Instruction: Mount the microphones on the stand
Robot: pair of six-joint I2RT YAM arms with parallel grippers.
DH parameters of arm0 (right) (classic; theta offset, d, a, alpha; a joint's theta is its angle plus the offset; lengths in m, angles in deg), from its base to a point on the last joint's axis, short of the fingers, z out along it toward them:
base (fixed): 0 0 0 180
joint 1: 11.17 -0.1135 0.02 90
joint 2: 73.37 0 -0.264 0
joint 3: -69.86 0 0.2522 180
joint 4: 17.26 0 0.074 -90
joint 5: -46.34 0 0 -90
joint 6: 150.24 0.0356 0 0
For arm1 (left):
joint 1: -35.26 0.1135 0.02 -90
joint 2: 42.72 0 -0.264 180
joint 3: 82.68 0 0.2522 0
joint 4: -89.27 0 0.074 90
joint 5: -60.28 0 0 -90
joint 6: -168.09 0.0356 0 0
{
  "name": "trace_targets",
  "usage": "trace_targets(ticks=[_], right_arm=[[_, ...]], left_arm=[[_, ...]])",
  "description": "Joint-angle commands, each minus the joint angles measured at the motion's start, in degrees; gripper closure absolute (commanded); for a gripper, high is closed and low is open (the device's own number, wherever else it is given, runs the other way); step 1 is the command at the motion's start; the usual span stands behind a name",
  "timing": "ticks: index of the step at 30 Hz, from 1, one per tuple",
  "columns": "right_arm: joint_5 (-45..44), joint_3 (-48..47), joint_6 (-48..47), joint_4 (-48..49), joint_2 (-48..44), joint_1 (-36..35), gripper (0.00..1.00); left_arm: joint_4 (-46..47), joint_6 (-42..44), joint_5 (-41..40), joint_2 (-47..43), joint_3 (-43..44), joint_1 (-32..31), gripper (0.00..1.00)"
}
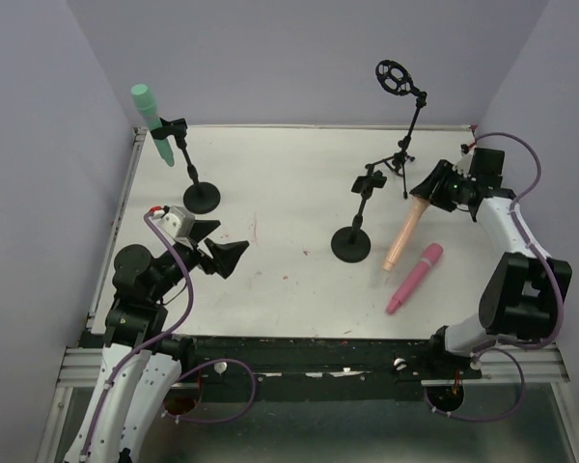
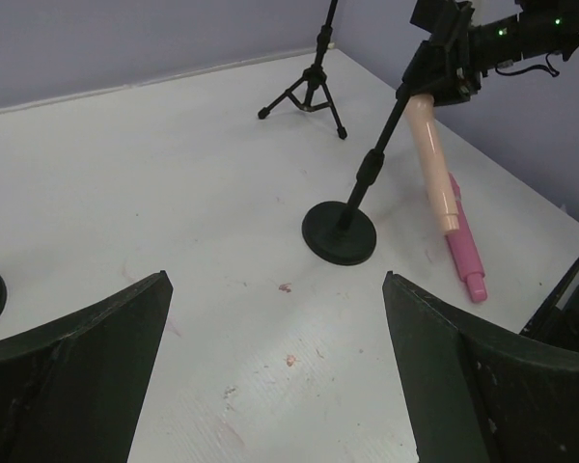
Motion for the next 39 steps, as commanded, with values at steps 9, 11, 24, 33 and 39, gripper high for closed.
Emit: trace_targets(ticks=[9,11,24,33,39], right_arm=[[2.5,-13.8,-7.5,-11.1,-19.1,0.2,0.79],[5.3,-18.5,-7.8,-14.2,-19.5,0.2,0.80],[21.9,-36.1,-4.7,-21.7,-19.2,0.1,0.82],[28.8,-35.5,-0.5,-20.4,-22.8,0.2,0.81],[30.7,-34.1,0.7,-19.2,-24.3,0.1,0.81]], left_arm=[[13.2,-20.9,17.2,9.5,5.9,-2.2,0.01],[15.3,-23.2,16.7,11.7,8.8,-4.6,0.01],[1.8,-20.7,1.8,43.2,48.3,-31.1,0.01],[-6.2,-19.3,-5.3,63.9,69.9,-40.6,0.01],[-7.9,-17.8,-8.9,72.1,78.7,-44.2,0.03]])
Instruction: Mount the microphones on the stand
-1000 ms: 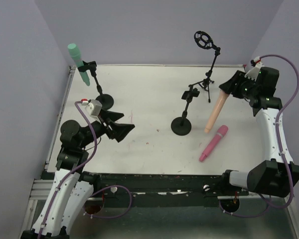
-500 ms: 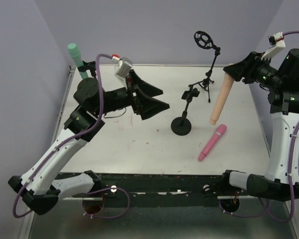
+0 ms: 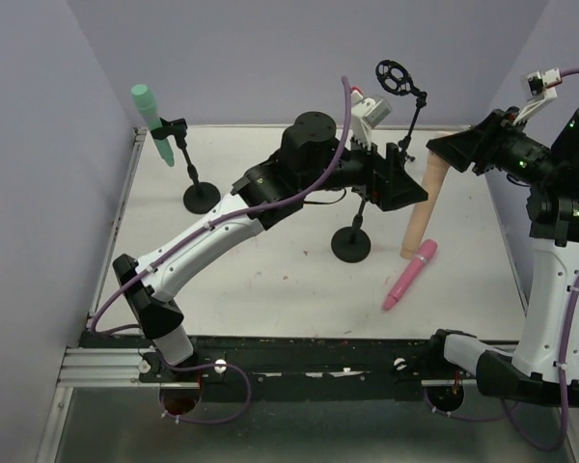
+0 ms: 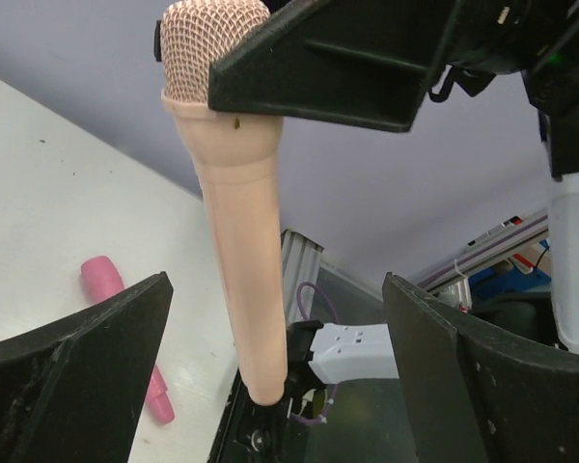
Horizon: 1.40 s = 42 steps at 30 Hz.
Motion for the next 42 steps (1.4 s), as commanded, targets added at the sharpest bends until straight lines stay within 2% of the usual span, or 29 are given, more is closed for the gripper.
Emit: trace_targets(ticks=[1,13,18,22,23,25,26,29,34,35,37,42], right_arm=[[3.7,0.9,2.2,0.5,-1.3,0.1,0.81],[6.4,2.3,2.9,1.4,-1.8,0.1,0.81],[7.8,2.9,3.8,2.8,-2.5,0.1,0.80],[8.1,3.2,4.3,3.0,-2.7,0.1,0.80],[8.2,3.2,4.1,3.0,-2.7,0.1,0.80],[8.6,3.3,4.0,2.9,-2.7,0.2,0.78],[8.9,3.3,3.8,2.8,-2.7,0.1,0.77],[9.4,3.1,3.4,2.7,-2.9,0.1,0.68],[9.6,1.6,1.1,1.4,-3.2,0.1,0.37],[10.1,1.0,0.0,0.7,-3.0,0.1,0.28],[11.6,-0.1,-0.7,1.2,-3.0,0.1,0.00],[15.5,-0.7,-1.9,4.5,-2.8,0.1,0.00]], left_arm=[[-1.9,2.3,-5.6,3.8,6.5,-2.7,0.04],[-1.8,1.9,-6.1,11.6,13.5,-3.9,0.15],[-1.9,1.8,-6.2,12.9,13.6,-4.1,0.22],[-1.2,1.4,-5.9,13.0,13.2,-4.1,0.39],[-1.0,1.3,-5.6,12.8,13.1,-4.1,0.46],[-0.6,1.2,-4.9,12.6,13.0,-4.1,0.67],[-0.4,1.2,-4.8,12.6,13.1,-4.1,0.72],[-0.4,1.3,-4.5,11.8,12.8,-4.1,0.86],[3.2,1.3,-4.7,6.8,7.1,-4.0,0.93],[4.1,1.5,-4.9,5.5,5.5,-3.9,0.93],[5.4,2.1,-5.2,1.8,1.5,-3.4,0.94],[6.5,4.7,-5.5,-8.5,-8.5,-1.7,0.96]])
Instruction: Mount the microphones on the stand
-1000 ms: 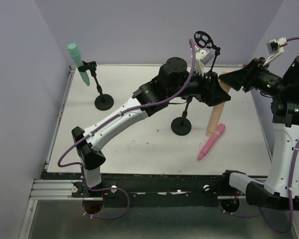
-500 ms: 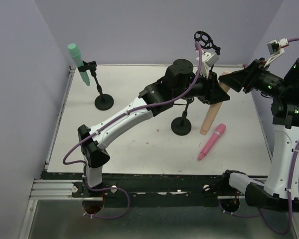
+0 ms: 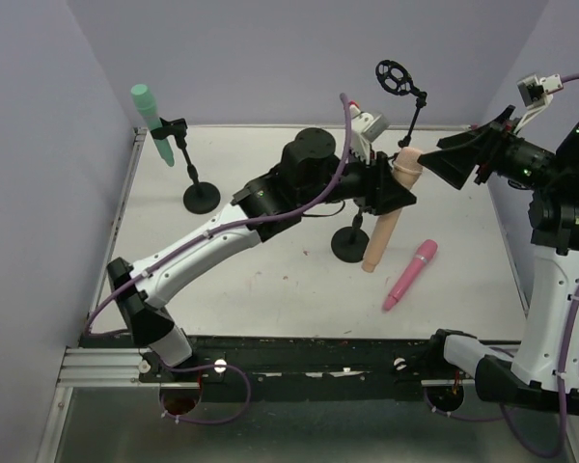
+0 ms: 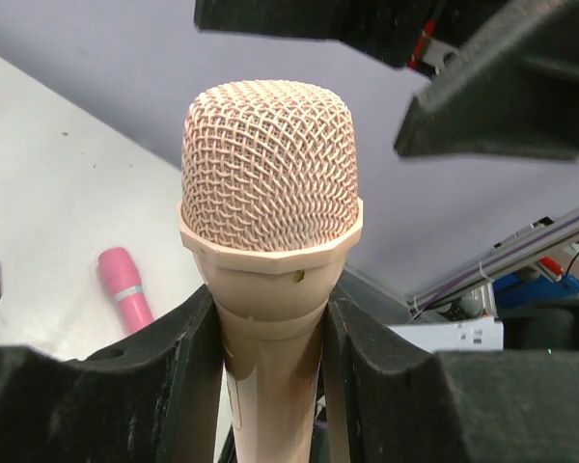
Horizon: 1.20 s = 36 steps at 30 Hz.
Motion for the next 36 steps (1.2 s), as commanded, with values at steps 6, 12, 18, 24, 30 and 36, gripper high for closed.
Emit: trace_targets(ticks=[6,12,18,24,30,36], right_arm=[[9.0,1.5,-17.0,-2.7,1.8,0.0,0.00],[17.6,16.8,-65.0,-21.5,5.2,0.0,0.00],[13.7,29.3,-87.7,-21.5,10.4,-0.6,0.00],[13.1,38.4,-88.9,-7.1,13.7,-7.2,0.05],[18.8,36.4,-78.6,5.6,19.3,-8.8,0.11],[23.2,26.2,-99.4,-16.1,30.5,-10.1,0.16]], left_arm=[[3.2,10.2,-3.0,-26.8,-21.0,4.3,0.96],[9.4,19.1,4.0,-46.3,-42.1,10.4,0.97],[5.7,33.3,0.4,-62.3,-57.8,12.7,0.98],[11.9,37.6,-2.2,-71.1,-70.2,13.1,0.98],[12.3,37.8,-2.7,-72.8,-71.8,13.8,0.99],[12.5,38.0,-3.2,-73.5,-72.3,14.0,0.99]])
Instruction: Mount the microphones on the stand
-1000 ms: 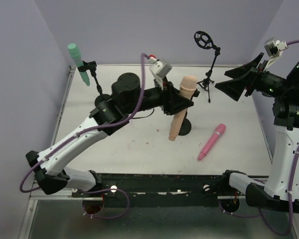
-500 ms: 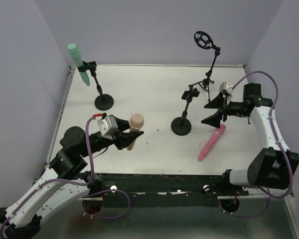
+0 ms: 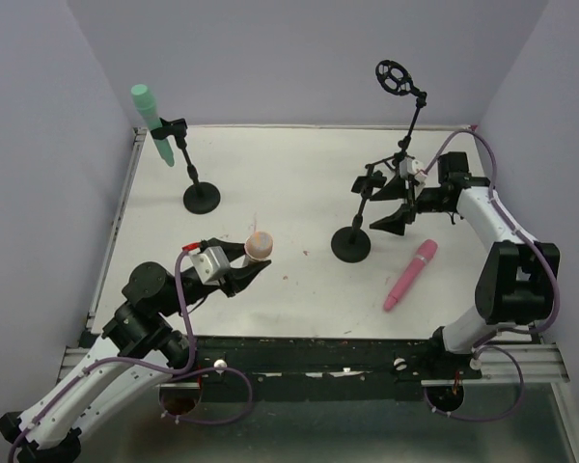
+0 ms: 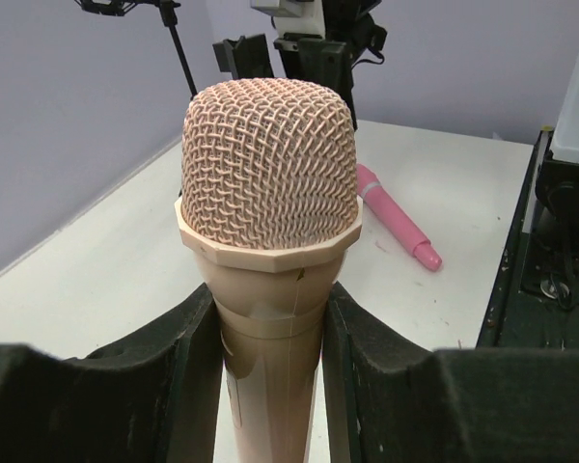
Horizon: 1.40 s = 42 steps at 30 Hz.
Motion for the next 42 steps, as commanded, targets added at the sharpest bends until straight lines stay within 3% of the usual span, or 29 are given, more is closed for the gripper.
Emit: trace_targets(ticks=[1,3,4,11,14,16,20,23,26,35,42], right_arm=[[7.6,-8.1,-22.5,-18.5,8.0,-1.3,0.16],[9.5,-13.9,-38.6,-35.6,13.0,-1.8,0.16],[10.4,-16.2,-40.8,-39.8,15.5,-1.8,0.19],[10.7,-16.0,-39.7,-39.9,16.7,-6.1,0.22],[11.8,-15.7,-39.4,-39.9,16.5,-6.1,0.29],[12.6,-16.4,-37.8,-40.0,16.9,-6.1,0.45],[12.9,-16.5,-37.6,-40.0,16.8,-6.1,0.61],[13.5,-16.0,-37.7,-39.9,16.3,-6.1,0.80],[14.6,-14.9,-38.6,-40.0,15.0,-6.2,0.93],[17.1,-12.0,-39.9,-40.2,9.6,-6.7,0.99],[16.3,-13.9,-32.0,-40.1,10.6,-6.6,0.99]], left_arm=[[3.1,1.6,-1.3,-0.6,-0.3,0.5,0.99],[3.1,1.6,-1.1,-0.1,-0.3,0.9,0.99],[3.1,1.4,-1.0,0.0,-0.3,1.1,0.99],[3.1,1.2,-0.3,0.7,-0.3,2.1,0.99],[3.1,1.0,0.2,1.1,-0.3,2.3,0.99],[3.0,0.8,0.4,1.3,-0.3,2.3,0.99],[3.1,0.8,0.6,1.1,-0.3,2.4,0.99],[3.1,0.8,0.6,1.0,-0.3,2.4,0.99],[3.0,0.7,0.9,1.2,-0.3,2.5,0.99],[4.7,0.1,1.4,2.2,-0.3,3.2,0.99],[5.0,-0.6,1.8,2.8,-0.3,4.0,0.99]])
